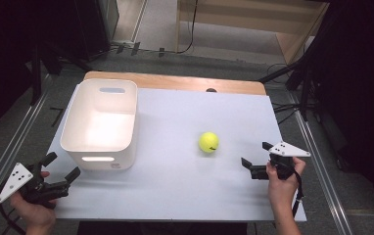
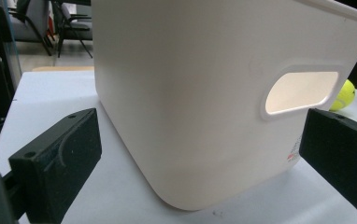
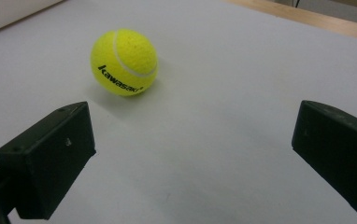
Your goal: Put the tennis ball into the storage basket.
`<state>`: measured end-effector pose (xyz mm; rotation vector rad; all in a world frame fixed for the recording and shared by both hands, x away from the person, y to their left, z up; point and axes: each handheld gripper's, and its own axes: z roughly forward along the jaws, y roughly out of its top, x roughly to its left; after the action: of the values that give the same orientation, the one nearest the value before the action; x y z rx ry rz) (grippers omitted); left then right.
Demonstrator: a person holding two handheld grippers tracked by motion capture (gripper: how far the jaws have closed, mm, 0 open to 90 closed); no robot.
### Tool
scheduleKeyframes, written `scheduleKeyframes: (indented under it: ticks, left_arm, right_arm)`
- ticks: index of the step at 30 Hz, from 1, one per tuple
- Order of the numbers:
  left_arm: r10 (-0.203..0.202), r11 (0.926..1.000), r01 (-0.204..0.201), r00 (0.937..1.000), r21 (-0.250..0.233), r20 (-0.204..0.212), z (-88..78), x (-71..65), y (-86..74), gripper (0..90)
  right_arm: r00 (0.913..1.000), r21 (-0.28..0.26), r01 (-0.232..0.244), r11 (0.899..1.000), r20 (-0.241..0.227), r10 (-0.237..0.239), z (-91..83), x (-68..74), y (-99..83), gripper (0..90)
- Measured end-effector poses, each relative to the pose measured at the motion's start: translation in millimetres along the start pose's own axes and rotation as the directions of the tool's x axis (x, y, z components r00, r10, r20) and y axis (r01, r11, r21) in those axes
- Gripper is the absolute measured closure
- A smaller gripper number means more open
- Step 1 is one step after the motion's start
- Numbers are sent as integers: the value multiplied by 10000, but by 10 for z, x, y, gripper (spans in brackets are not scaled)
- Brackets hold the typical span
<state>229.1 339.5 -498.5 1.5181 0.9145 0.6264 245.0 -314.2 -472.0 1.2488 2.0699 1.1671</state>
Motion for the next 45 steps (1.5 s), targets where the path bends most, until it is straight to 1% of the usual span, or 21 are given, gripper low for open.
scheduleKeyframes:
  ticks: [12, 14, 17, 18, 21, 22, 25, 26, 27, 29, 40, 42, 45]
  left_arm:
    - [-43, 10000, 43, 10000, -50, 51, -1, 6, 0, 0]
    - [-47, 10000, 47, 10000, -51, 54, -1, 6, 0, 0]
    - [-43, 10000, 43, 10000, -47, 63, -1, 6, 0, 0]
    - [-44, 10000, 44, 10000, -48, 67, -1, 6, 0, 0]
    - [-43, 10000, 44, 10000, -43, 70, 0, 6, 0, 0]
    - [-40, 10000, 41, 10000, -38, 78, 0, 6, 0, 0]
    - [-2, 10000, 2, 10000, -7, 64, 2, 3, 0, 0]
    - [-2, 10000, 2, 10000, -7, 64, 2, 3, 0, 0]
    - [8, 10000, -8, 10000, 6, 77, 4, 2, 1, 0]
    - [57, 10000, -57, 10000, 37, 78, 5, 1, 1, 0]
    - [117, 9999, -118, 9999, 79, 71, 8, -3, 2, 0]
    - [113, 9999, -114, 9999, 83, 76, 8, -3, 2, 0]
    - [118, 9999, -119, 9999, 84, 76, 8, -4, 2, 0]
  right_arm:
    - [9994, 578, 241, 9980, -243, -228, 131, 32, 111, 0]
    - [9990, 629, 361, 9974, -273, -345, 150, 35, 137, 0]
    - [9988, 717, 393, 9967, -321, -371, 169, 52, 181, 0]
    - [9982, 741, 518, 9959, -339, -494, 175, 51, 195, 0]
    - [9973, 813, 641, 9946, -418, -609, 199, 67, 228, 0]
    - [9974, 842, 605, 9946, -433, -570, 205, 73, 236, 0]
    - [9966, 944, 696, 9931, -500, -651, 234, 81, 260, 0]
    - [9958, 954, 802, 9922, -507, -756, 247, 81, 269, 0]
    - [9959, 1033, 767, 9917, -553, -713, 253, 87, 277, 0]
    - [9954, 1024, 827, 9913, -577, -771, 267, 88, 287, 0]
    - [9910, 1439, 1108, 9834, -902, -985, 382, 98, 386, 0]
    - [9878, 1576, 1260, 9794, -1112, -1092, 422, 106, 415, 0]
    - [9851, 1700, 1382, 9757, -1250, -1177, 464, 114, 439, 0]
